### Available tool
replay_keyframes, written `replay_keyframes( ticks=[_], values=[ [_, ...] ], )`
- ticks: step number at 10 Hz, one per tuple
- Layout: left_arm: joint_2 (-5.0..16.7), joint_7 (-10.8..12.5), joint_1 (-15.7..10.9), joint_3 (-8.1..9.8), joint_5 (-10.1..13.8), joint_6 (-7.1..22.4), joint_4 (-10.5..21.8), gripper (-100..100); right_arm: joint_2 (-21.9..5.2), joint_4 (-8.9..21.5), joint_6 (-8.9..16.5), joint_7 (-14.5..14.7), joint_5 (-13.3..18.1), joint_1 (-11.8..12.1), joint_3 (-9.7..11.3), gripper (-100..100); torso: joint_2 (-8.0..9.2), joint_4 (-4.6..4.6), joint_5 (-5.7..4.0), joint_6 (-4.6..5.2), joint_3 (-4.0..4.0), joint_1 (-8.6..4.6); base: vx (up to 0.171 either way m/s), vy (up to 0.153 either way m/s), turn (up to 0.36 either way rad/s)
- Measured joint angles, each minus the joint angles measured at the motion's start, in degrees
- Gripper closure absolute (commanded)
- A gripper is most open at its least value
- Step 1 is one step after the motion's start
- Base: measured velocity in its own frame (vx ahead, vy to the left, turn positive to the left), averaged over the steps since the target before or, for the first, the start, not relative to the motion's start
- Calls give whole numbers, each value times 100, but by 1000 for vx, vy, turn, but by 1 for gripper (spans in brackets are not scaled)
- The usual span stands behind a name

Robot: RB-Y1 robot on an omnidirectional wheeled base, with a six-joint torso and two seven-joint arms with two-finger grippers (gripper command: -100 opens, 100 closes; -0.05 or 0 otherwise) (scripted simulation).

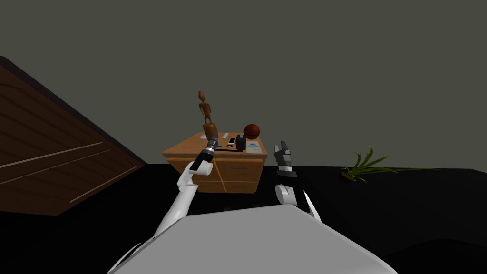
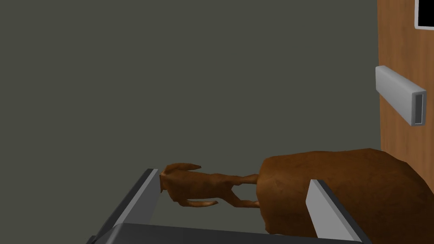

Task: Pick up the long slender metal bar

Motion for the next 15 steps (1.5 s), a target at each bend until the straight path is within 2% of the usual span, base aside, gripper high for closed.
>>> replay_keyframes(
  ticks=[4,8,15],
  values=[
    [53,11,-688,65,-10,677,524,-100,0,0,0,0,0,0,0,0,-5,-1,0,0,-3,0,13,2,-11],
    [63,18,-1153,106,-20,1260,866,-100,0,0,0,0,0,0,0,0,-1,-1,0,-1,-1,-1,14,0,-9],
    [30,33,-2085,227,-43,2278,1686,-100,0,0,0,0,0,0,0,0,-3,-1,0,-1,-2,-1,14,1,-4]
  ],
)
